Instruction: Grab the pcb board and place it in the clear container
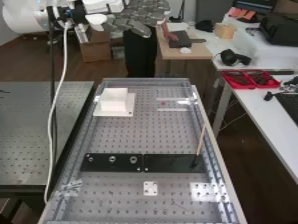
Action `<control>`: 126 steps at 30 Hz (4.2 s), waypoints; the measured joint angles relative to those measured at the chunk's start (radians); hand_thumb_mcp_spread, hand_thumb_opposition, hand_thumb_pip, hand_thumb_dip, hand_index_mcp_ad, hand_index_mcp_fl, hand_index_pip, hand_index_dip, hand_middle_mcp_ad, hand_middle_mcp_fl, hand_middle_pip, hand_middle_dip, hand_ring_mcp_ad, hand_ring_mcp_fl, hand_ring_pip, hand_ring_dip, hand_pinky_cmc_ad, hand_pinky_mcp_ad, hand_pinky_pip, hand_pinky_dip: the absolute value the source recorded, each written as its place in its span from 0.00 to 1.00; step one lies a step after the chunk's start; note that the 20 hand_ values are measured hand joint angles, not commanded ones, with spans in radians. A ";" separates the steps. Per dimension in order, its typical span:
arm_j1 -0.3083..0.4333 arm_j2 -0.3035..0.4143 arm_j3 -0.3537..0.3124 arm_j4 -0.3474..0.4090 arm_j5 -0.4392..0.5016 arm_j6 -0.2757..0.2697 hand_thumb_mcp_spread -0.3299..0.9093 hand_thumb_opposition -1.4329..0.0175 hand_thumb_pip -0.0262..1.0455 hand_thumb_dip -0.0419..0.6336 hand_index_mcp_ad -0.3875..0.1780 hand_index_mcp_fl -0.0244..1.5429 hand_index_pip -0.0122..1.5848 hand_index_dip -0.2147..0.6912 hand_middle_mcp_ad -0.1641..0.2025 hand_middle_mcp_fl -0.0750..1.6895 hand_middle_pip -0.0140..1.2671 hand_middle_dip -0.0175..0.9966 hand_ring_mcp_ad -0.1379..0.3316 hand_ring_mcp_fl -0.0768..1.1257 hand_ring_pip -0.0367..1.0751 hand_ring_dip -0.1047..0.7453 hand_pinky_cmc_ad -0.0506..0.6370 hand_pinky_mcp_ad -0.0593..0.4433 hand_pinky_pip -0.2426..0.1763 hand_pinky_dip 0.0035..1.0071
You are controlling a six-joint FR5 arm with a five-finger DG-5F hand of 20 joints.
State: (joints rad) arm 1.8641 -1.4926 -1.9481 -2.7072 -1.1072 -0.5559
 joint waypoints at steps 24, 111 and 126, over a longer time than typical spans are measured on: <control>0.001 -0.001 0.003 -0.004 -0.001 -0.001 0.47 0.48 0.39 0.20 0.61 0.08 0.07 0.50 0.64 0.04 0.11 0.13 0.80 0.06 0.11 0.15 0.53 0.52 0.29 0.70; -0.010 0.001 -0.006 -0.006 -0.034 0.017 0.47 0.48 0.40 0.20 0.61 0.10 0.07 0.50 0.64 0.04 0.11 0.13 0.83 0.06 0.11 0.15 0.53 0.54 0.29 0.70; -0.019 -0.006 -0.001 -0.010 -0.046 0.027 0.47 0.48 0.40 0.20 0.62 0.09 0.07 0.50 0.64 0.04 0.11 0.13 0.83 0.06 0.11 0.15 0.53 0.54 0.29 0.70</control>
State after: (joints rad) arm 1.8453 -1.4988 -1.9488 -2.7177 -1.1529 -0.5293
